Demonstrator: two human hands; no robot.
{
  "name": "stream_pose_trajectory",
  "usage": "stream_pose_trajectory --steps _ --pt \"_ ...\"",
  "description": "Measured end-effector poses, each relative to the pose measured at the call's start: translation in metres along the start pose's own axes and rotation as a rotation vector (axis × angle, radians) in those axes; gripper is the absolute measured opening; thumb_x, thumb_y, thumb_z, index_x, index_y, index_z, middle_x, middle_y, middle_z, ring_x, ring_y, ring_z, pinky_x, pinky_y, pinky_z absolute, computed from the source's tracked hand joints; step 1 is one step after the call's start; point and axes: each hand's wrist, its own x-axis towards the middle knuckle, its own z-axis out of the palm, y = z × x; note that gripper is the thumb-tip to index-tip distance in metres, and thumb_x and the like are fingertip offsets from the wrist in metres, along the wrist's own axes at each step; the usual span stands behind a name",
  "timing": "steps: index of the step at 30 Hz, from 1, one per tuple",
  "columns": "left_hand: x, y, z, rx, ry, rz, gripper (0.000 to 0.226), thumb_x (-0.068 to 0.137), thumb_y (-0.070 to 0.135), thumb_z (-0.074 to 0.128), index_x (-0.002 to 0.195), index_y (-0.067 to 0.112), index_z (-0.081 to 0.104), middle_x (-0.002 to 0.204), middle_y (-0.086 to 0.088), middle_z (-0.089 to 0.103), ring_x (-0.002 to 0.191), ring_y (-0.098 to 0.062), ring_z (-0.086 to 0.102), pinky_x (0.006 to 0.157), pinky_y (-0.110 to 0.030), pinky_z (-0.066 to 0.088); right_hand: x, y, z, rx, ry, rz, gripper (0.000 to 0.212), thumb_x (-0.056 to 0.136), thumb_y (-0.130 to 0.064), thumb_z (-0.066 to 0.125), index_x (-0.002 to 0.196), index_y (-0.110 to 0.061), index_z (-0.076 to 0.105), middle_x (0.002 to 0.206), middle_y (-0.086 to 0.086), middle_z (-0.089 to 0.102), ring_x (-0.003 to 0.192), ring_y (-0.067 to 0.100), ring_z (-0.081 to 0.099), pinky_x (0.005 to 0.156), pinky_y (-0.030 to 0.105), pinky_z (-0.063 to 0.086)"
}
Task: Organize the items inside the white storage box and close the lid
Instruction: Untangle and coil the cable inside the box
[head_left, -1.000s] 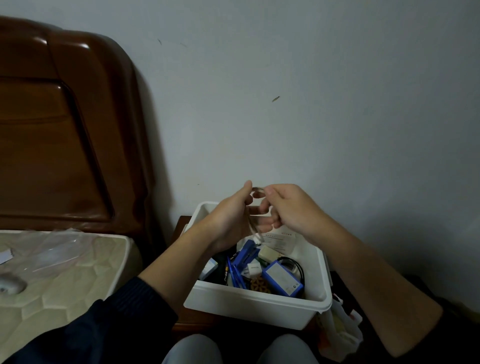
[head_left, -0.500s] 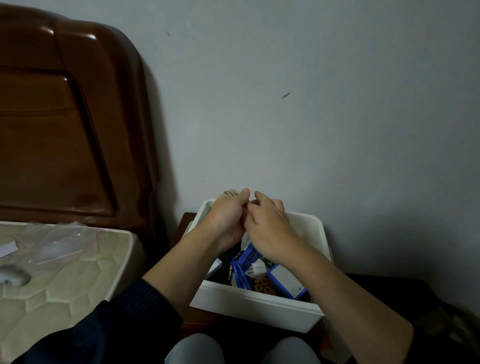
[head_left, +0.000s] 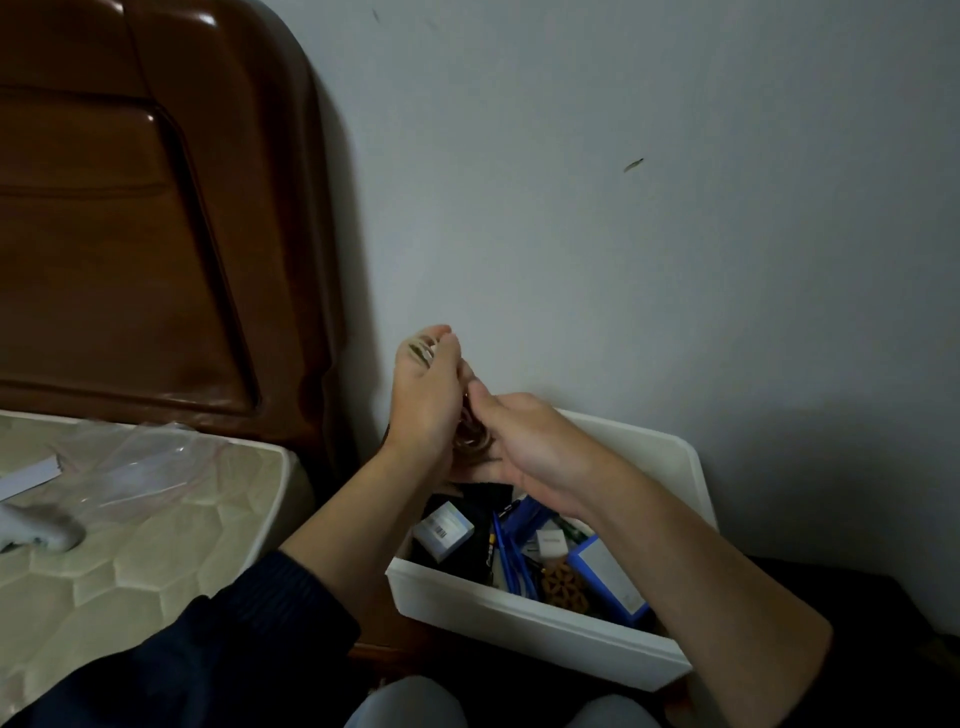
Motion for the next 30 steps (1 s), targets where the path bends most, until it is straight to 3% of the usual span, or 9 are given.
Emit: stream_pose_trajectory --steps 3,7,10,13,17,20,24,27,30 --pt "0.012 -0.007 -0.007 0.032 0.026 0.022 0.015 0.113 0.026 0.043 0.114 0.017 0.055 0.059 0.005 0.064 0.073 -0.009 0.069 0.083 -0.029 0.054 0.016 0.000 0.001 -0.165 0.074 -0.053 0.044 0.112 -0.037 0.044 0.116 -0.002 0.071 0.108 0.019 0.077 0.102 0.029 0.077 0.089 0.042 0.064" --pt "0.024 -0.026 -0.012 0.053 0.078 0.010 0.038 0.113 0.045 0.038 0.105 0.010 0.051 0.072 0.001 0.070 0.065 -0.015 0.062 0.072 -0.036 0.051 0.035 0.007 -0.003 -0.260 0.145 -0.138 0.032 0.110 -0.023 0.050 0.107 -0.007 0.078 0.099 0.012 0.078 0.084 0.016 0.076 0.070 0.027 0.063" --pt "0.034 -0.043 -0.014 0.154 0.202 0.022 0.060 0.111 0.055 0.034 0.098 0.002 0.060 0.067 0.008 0.064 0.063 -0.007 0.059 0.072 -0.033 0.047 0.047 0.012 -0.012 -0.209 0.101 -0.073 0.029 0.109 -0.020 0.053 0.109 -0.008 0.080 0.100 0.008 0.080 0.084 0.013 0.076 0.071 0.024 0.061" --pt "0.044 -0.056 -0.012 0.213 0.201 0.064 0.057 0.110 0.058 0.031 0.081 0.017 0.056 0.064 0.012 0.060 0.060 -0.001 0.054 0.072 -0.031 0.044 0.057 0.017 -0.026 -0.062 0.065 0.022 0.026 0.108 -0.017 0.056 0.117 -0.006 0.078 0.105 0.010 0.076 0.088 0.014 0.071 0.075 0.024 0.060" --pt "0.054 -0.076 -0.002 0.191 0.086 0.022 0.048 0.107 0.060 0.035 0.085 0.021 0.053 0.069 0.010 0.061 0.063 -0.008 0.056 0.070 -0.036 0.047 0.069 0.030 -0.040 0.217 0.119 0.141 0.025 0.107 -0.008 0.055 0.123 -0.006 0.074 0.092 0.001 0.071 0.077 0.007 0.063 0.068 0.019 0.053" --pt "0.063 -0.098 -0.002 0.204 0.041 -0.062 0.040 0.109 0.051 0.044 0.090 0.017 0.055 0.076 0.003 0.064 0.074 -0.015 0.061 0.078 -0.045 0.052 0.077 0.043 -0.052 0.194 0.250 0.132 0.022 0.104 -0.004 0.059 0.119 -0.002 0.075 0.087 0.002 0.072 0.071 0.007 0.060 0.065 0.017 0.051" --pt "0.065 -0.122 -0.014 0.264 -0.037 -0.121 0.033 0.104 0.046 0.060 0.089 0.016 0.058 0.076 0.000 0.064 0.071 -0.017 0.061 0.067 -0.034 0.052 0.082 0.052 -0.076 -0.124 0.367 0.086 0.013 0.099 -0.009 0.069 0.108 -0.011 0.079 0.090 0.012 0.077 0.067 0.013 0.056 0.065 0.021 0.054" --pt "0.067 -0.129 -0.022 0.278 0.006 -0.137 0.012 0.100 0.032 0.070 0.101 0.026 0.060 0.095 -0.001 0.073 0.084 -0.015 0.071 0.068 -0.026 0.054 0.091 0.053 -0.095 -0.554 0.487 -0.022 0.016 0.096 -0.016 0.075 0.111 -0.013 0.081 0.079 0.003 0.080 0.057 0.007 0.062 0.065 0.022 0.057" --pt "0.069 -0.136 -0.030 0.451 -0.079 -0.084 0.029 0.098 0.010 0.063 0.106 0.036 0.054 0.108 0.005 0.069 0.098 -0.011 0.070 0.083 -0.027 0.058 0.099 0.049 -0.107 -1.083 0.544 -0.105 0.017 0.096 -0.021 0.074 0.111 -0.018 0.083 0.090 0.001 0.081 0.064 0.003 0.062 0.064 0.003 0.042"
